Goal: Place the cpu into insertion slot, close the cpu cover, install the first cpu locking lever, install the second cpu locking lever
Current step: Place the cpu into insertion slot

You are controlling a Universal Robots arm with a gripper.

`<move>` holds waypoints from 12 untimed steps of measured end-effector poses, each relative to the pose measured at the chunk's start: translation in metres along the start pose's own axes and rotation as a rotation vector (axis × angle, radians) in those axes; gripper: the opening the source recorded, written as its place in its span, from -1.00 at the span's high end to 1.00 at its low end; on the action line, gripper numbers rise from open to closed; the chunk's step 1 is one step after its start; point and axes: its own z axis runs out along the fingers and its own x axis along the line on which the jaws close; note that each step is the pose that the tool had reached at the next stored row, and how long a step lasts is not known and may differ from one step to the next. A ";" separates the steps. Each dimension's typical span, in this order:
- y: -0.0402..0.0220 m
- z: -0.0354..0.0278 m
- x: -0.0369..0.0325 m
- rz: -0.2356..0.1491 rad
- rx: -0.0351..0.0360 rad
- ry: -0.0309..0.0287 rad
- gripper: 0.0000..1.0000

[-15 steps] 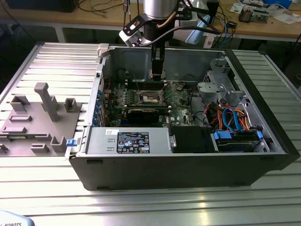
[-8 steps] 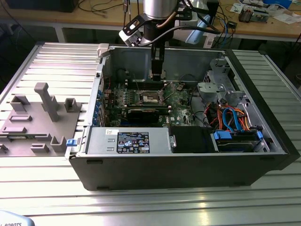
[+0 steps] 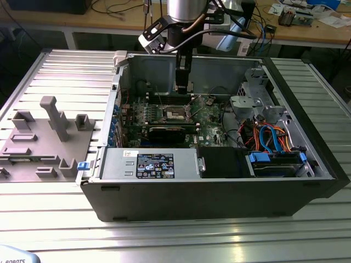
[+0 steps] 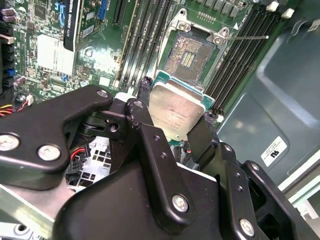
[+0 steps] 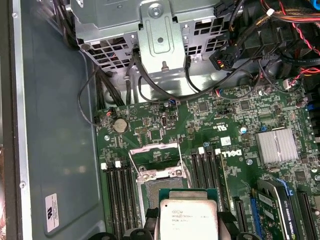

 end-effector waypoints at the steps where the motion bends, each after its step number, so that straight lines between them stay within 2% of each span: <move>1: 0.0000 0.0000 0.0000 0.003 -0.0001 -0.0002 -0.09; 12: 0.0000 0.0000 0.0000 0.036 -0.0007 -0.0023 -0.09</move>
